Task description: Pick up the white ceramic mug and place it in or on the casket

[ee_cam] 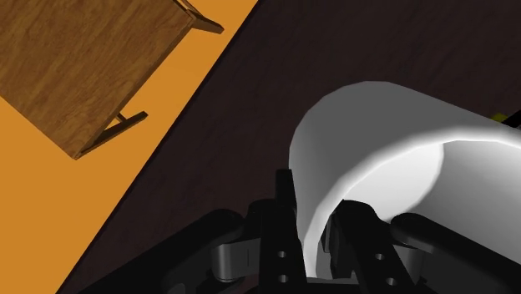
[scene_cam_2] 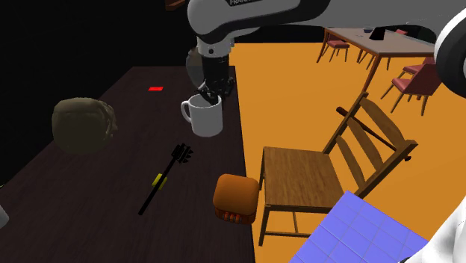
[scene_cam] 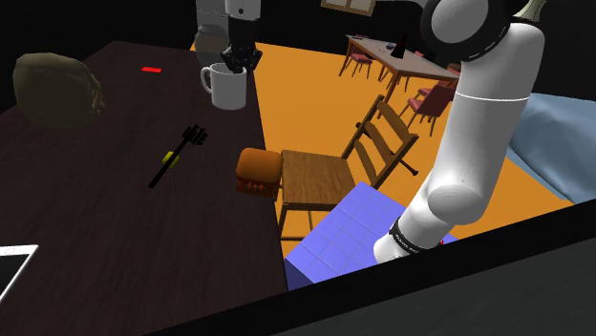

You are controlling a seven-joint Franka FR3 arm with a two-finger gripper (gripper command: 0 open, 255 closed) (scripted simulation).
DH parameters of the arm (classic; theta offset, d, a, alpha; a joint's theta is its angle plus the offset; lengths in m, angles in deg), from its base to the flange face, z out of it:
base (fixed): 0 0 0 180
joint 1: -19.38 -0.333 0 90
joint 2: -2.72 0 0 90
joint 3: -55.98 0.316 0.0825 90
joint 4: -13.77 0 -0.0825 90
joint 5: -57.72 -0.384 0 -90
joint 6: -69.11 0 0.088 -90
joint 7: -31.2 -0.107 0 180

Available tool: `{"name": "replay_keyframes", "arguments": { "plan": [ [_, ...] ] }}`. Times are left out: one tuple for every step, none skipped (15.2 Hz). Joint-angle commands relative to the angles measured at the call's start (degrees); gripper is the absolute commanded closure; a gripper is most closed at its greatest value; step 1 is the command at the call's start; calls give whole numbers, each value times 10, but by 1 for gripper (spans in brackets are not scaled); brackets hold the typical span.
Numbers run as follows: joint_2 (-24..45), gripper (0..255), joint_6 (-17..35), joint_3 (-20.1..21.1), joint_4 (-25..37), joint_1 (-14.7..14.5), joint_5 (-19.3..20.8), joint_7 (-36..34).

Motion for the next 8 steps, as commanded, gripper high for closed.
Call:
{"name": "replay_keyframes", "arguments": {
  "plan": [
    [-23,255,1,2,-24,-2,-2,-4],
    [-46,255,8,4,-54,-4,-4,-9],
    [-69,255,15,6,-83,-6,-6,-13],
    [-91,255,20,9,-110,-9,-8,-17],
    [-113,255,25,11,-137,-11,-11,-22],
    [-134,255,29,14,-161,-14,-13,-27],
    [-155,255,32,17,-185,-16,-16,-31],
    [-175,255,35,19,-208,-19,-19,-36]
  ]
}}
